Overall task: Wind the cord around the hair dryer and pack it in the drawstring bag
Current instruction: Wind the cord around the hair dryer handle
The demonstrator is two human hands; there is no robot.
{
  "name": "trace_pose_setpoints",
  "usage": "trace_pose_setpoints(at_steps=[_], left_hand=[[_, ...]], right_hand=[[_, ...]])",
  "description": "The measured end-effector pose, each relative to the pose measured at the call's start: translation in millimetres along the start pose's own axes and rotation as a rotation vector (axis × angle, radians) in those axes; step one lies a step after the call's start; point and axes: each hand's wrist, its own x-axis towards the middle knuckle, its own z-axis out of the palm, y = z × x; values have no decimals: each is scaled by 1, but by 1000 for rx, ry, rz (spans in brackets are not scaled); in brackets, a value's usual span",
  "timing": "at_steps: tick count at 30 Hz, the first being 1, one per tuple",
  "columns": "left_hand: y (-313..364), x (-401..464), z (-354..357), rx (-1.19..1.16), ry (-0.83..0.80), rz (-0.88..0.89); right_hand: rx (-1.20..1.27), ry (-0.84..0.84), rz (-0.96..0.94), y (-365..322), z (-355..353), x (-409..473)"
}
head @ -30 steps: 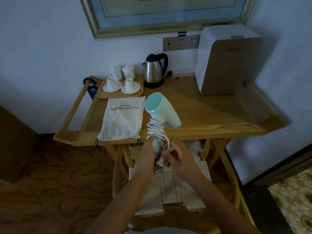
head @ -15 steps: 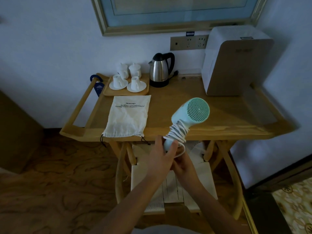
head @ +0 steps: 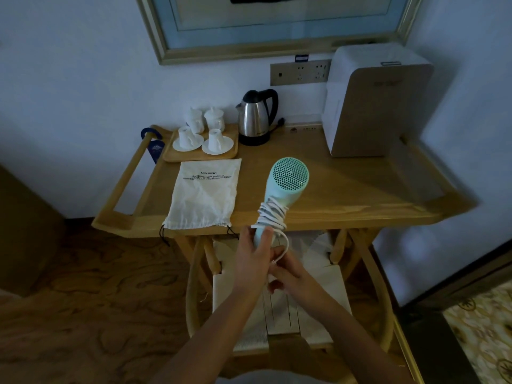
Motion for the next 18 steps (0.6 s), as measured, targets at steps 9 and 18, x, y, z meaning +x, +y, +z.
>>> trace_pose_setpoints(at_steps=[9,18], left_hand=[[-4,5,-2,-37,31,-117],[-13,1,-6,-60,-27,-194]], right_hand=[[-166,91,50,-10,0,-1],[-349,172,167,-11,9,-5]])
